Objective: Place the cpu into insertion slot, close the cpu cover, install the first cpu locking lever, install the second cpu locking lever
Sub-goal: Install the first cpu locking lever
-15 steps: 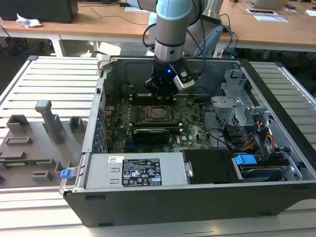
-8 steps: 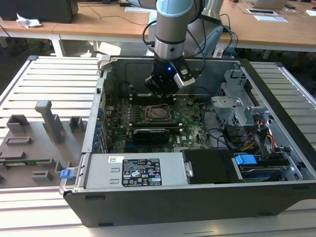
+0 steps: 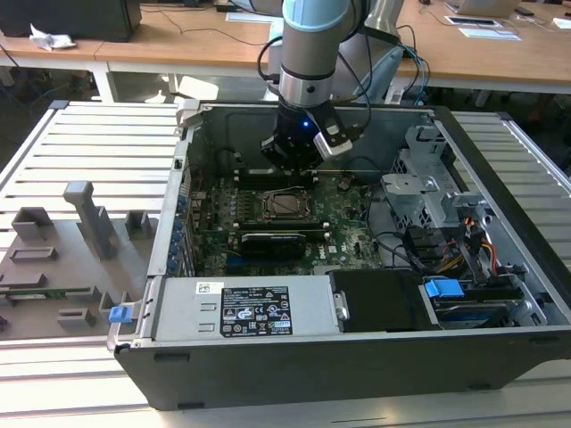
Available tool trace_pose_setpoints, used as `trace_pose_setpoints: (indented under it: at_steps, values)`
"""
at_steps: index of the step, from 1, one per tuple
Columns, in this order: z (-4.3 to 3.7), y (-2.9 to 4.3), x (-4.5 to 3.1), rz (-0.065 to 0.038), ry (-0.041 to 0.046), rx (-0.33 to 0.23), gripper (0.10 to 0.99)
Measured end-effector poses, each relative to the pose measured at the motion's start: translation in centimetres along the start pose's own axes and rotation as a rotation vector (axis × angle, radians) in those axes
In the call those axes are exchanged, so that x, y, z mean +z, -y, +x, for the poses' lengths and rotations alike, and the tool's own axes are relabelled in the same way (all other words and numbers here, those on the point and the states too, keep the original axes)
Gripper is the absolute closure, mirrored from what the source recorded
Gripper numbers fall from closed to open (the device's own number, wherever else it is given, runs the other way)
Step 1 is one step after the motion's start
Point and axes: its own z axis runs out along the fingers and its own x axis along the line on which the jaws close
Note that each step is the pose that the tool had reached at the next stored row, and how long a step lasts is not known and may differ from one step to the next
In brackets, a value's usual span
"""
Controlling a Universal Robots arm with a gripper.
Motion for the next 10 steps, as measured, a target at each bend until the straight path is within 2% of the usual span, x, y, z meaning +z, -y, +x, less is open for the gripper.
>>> trace_pose_setpoints:
  at_steps: [2,10]
  values:
    - [0.12,-0.01,0.01,0.001,0.0004,0.0,0.976]
    - [1.8,-0.05,0.03,0.001,0.0007,0.0,0.976]
